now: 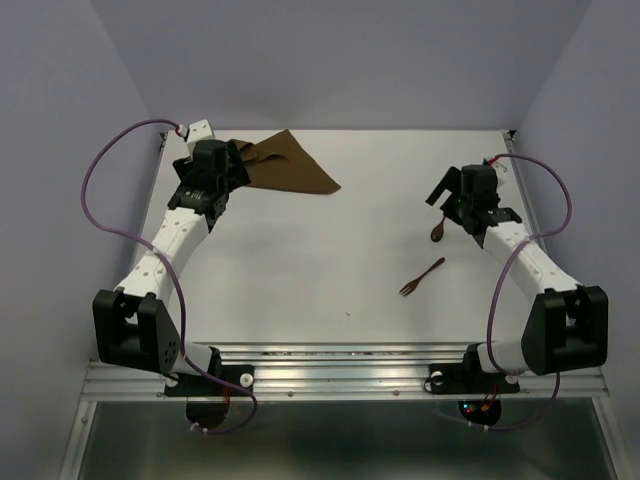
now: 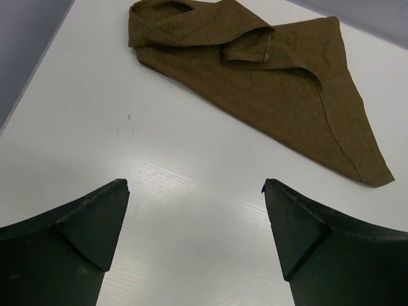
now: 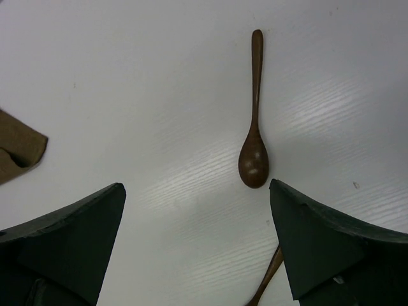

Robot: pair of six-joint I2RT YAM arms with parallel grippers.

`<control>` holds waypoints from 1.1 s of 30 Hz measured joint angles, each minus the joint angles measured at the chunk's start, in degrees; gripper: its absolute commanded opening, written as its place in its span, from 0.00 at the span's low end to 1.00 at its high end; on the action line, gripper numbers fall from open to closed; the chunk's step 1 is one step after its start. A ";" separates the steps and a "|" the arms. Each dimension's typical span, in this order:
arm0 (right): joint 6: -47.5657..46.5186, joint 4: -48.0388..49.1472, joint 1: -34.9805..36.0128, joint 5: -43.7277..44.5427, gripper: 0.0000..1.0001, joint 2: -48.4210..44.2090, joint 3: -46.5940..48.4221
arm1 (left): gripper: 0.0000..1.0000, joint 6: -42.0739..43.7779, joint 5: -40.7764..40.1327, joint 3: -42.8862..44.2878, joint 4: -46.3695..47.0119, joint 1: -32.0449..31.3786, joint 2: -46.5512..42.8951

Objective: Fold the napkin into a case and place the utensils inside
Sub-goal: Pick up the crumpled napkin from the corner of the board.

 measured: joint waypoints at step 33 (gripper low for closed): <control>-2.34 4.46 0.00 -8.48 1.00 -4.31 -4.59 | 0.79 -6.01 1.73 51.56 -21.03 3.04 49.27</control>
